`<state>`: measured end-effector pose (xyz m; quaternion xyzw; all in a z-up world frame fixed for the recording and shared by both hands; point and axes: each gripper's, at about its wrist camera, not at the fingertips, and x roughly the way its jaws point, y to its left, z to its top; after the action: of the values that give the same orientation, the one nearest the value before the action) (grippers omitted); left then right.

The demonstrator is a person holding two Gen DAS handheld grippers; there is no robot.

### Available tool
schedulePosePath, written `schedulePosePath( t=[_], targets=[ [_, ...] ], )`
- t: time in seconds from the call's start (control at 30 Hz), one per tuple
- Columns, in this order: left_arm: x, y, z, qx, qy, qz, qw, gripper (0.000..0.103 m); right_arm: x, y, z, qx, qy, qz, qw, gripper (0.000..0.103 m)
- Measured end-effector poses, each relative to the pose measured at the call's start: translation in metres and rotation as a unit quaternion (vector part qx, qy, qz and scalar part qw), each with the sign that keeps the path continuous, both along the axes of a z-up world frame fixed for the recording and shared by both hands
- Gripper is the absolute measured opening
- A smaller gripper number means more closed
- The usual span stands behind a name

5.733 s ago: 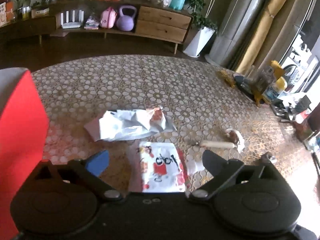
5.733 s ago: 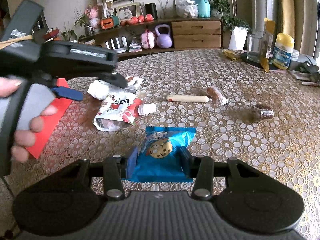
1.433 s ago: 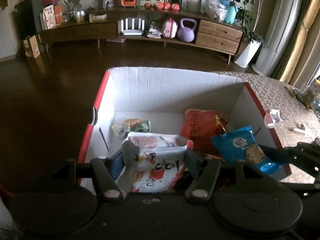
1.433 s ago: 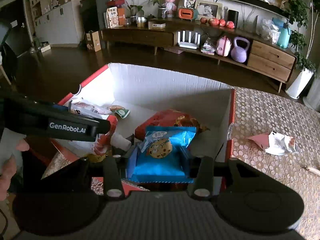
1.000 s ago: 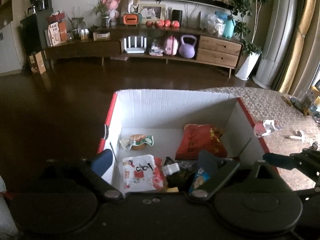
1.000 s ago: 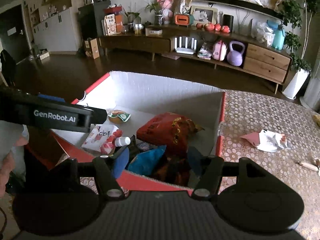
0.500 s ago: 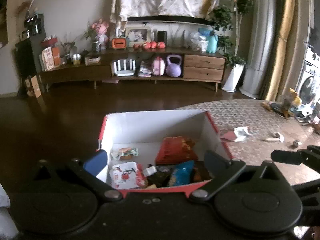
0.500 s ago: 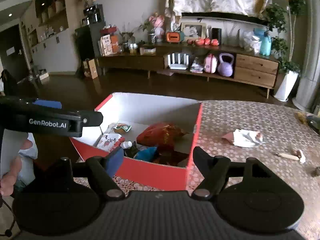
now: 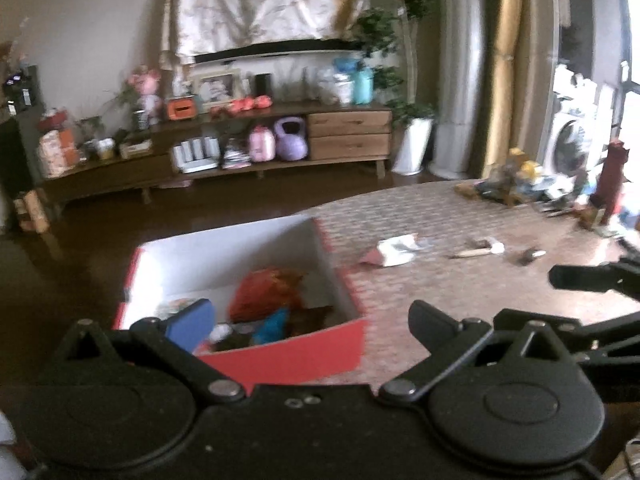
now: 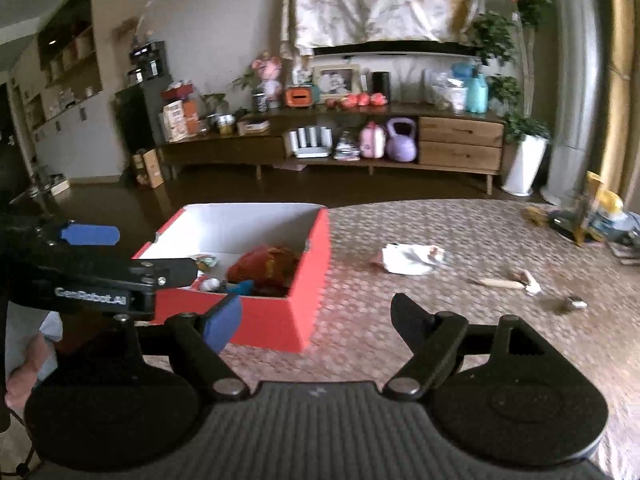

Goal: Organize snacks
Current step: 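Withdraw both tools from the box back over the table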

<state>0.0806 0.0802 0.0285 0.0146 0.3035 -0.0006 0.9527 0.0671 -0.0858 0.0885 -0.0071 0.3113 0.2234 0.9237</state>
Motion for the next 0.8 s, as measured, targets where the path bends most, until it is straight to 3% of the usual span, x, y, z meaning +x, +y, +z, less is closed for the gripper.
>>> schedulePosePath(
  t=[0.13,0.47,0.8],
  targets=[
    [0.001,-0.022,-0.001,-0.023,-0.021,-0.024,0.9992,0.103,-0.004,-0.031,-0.001,0.001,-0.002,-0.028,1.0,0.082],
    [0.045,-0.071,-0.015,-0.033,-0.014,-0.053,0.9979,0.103,0.011,-0.104,-0.016,-0.014,-0.005,-0.097,0.995,0.082],
    [0.112,-0.099,-0.026,-0.011,0.002,-0.068,0.9976,0.103,0.055,-0.157,-0.042,-0.027,0.018,-0.153,0.988,0.082]
  ],
)
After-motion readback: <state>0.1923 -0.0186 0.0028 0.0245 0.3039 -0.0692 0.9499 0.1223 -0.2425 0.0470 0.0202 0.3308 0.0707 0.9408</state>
